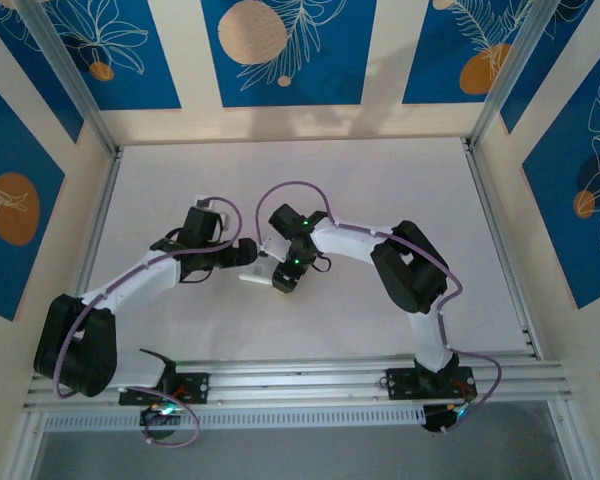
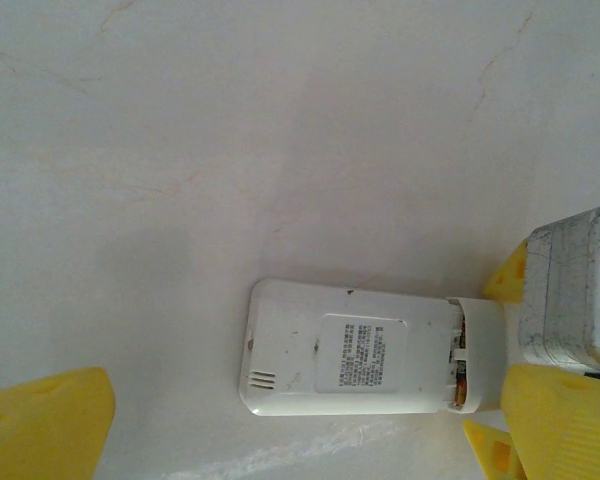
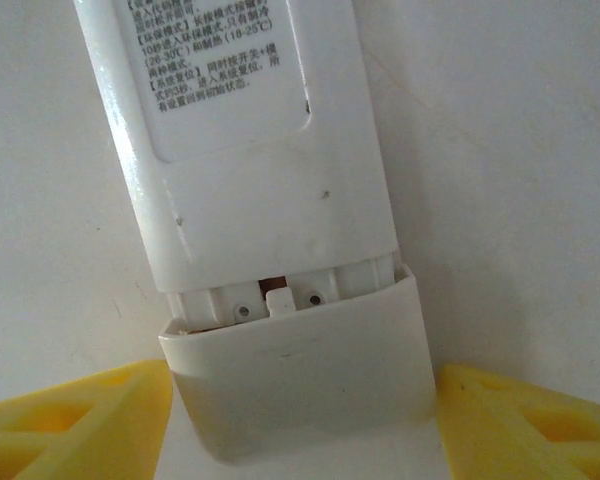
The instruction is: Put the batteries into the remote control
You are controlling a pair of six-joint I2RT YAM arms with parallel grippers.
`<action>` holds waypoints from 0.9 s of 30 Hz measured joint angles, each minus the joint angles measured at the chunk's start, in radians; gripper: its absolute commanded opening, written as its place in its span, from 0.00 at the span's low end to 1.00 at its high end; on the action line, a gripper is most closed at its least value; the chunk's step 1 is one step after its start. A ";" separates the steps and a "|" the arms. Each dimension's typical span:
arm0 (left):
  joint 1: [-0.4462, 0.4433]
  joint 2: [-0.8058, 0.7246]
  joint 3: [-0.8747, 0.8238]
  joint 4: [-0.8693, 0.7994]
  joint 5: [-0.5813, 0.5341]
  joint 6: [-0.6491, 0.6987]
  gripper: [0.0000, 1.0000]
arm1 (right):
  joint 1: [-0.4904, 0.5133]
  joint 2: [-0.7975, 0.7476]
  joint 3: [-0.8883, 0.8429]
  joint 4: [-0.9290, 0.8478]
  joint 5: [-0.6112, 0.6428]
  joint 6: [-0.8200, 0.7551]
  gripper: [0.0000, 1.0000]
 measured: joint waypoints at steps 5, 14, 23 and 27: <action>0.000 0.002 0.000 0.016 0.022 -0.002 0.99 | -0.020 -0.093 -0.049 0.027 -0.042 0.080 0.71; 0.000 0.056 0.000 0.014 0.024 -0.021 0.91 | -0.098 -0.269 -0.207 0.163 -0.113 0.582 0.57; 0.000 0.145 0.010 -0.001 0.024 -0.026 0.89 | -0.123 -0.183 -0.275 0.221 -0.192 0.871 0.52; 0.000 0.147 0.010 0.000 0.024 -0.026 0.88 | -0.120 -0.138 -0.254 0.225 -0.206 0.892 0.52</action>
